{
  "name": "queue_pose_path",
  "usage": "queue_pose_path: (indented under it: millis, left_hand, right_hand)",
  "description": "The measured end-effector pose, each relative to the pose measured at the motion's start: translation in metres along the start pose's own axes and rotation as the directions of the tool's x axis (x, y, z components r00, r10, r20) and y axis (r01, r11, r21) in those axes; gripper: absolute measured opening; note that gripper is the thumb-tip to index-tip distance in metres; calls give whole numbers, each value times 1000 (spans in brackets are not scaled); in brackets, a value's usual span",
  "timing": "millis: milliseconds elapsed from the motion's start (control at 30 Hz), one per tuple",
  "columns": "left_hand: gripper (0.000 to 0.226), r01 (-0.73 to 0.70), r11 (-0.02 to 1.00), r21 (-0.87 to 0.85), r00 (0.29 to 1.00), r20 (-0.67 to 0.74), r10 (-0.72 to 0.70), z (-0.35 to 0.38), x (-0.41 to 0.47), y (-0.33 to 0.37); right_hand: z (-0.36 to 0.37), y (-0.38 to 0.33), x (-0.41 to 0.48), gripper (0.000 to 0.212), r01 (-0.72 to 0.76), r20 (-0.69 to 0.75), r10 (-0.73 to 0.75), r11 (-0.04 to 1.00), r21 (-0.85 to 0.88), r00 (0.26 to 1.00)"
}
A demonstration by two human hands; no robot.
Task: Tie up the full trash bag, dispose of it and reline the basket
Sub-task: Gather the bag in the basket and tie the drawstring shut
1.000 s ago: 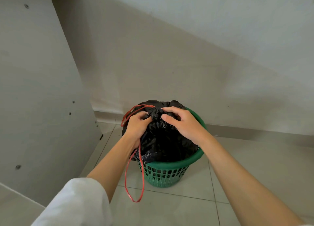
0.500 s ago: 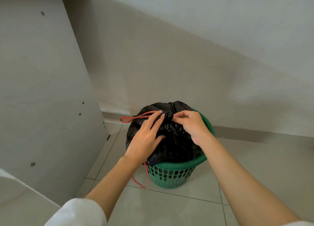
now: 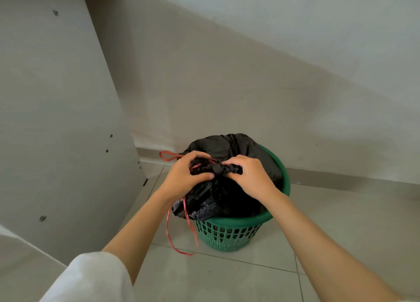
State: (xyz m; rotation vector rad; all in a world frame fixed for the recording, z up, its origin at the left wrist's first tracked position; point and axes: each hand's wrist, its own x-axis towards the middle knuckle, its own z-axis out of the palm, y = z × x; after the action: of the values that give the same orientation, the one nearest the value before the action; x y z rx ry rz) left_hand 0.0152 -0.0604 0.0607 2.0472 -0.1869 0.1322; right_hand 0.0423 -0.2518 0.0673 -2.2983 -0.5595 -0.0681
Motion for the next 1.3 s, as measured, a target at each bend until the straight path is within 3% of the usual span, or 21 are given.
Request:
queue_pose_path:
  millis: [133, 267, 333, 400, 467, 533, 600, 767, 900, 967, 1033, 1167, 1233, 1300]
  left_hand:
    - [55, 40, 966, 254, 999, -4, -40, -11, -13, -9]
    - [33, -92, 829, 552, 994, 0, 110, -15, -9, -4]
    - [30, -104, 810, 577, 987, -41, 156, -7, -8, 0]
    - [31, -33, 883, 468, 983, -146, 114, 5, -8, 4]
    - [36, 76, 961, 265, 983, -179, -28, 20, -10, 11]
    - [43, 139, 990, 27, 988, -75, -137, 32, -14, 16]
    - [50, 114, 990, -79, 994, 12, -113, 38, -18, 15]
    - [45, 12, 998, -58, 999, -39, -14, 34, -14, 4]
    - [24, -51, 994, -92, 996, -73, 44, 34, -8, 6]
    - [17, -19, 987, -159, 999, -35, 14, 34, -8, 9]
    - [13, 65, 971, -229, 998, 40, -57, 32, -8, 10]
    - [14, 183, 948, -259, 981, 109, -160, 30, -4, 5]
    - [16, 214, 944, -250, 977, 67, -204, 32, -1, 7]
    - [20, 243, 928, -282, 969, 26, -246, 36, 2, 9]
  right_hand:
    - [0, 7, -3, 18, -78, -59, 79, 997, 23, 995]
    - [-9, 0, 2, 13, -191, 75, 179, 962, 194, 981]
    - [-14, -3, 6, 19, -243, 95, 227, 940, 239, 969]
    - [-13, -5, 8, 22, -254, 79, 242, 935, 249, 967]
    - [-11, -7, 5, 20, -240, 57, 233, 928, 284, 971]
    - [-9, -7, 1, 17, -245, 32, 250, 903, 354, 968]
    - [-12, -5, -3, 16, -275, 58, 276, 869, 411, 959]
    - [-22, -4, -9, 36, -326, 278, 225, 855, 404, 934]
    - [-20, -2, -10, 32, -278, 146, 239, 869, 410, 960]
    - [-19, 1, -13, 41, -293, 106, 282, 786, 544, 954]
    - [-19, 4, -17, 54, -313, 180, 260, 697, 645, 949]
    - [-21, -1, -21, 52, -363, 373, 142, 686, 631, 917]
    - [-18, -3, -20, 48, -366, 360, 157, 680, 635, 919]
    - [-12, 0, -21, 39, -342, 258, 227, 673, 656, 939]
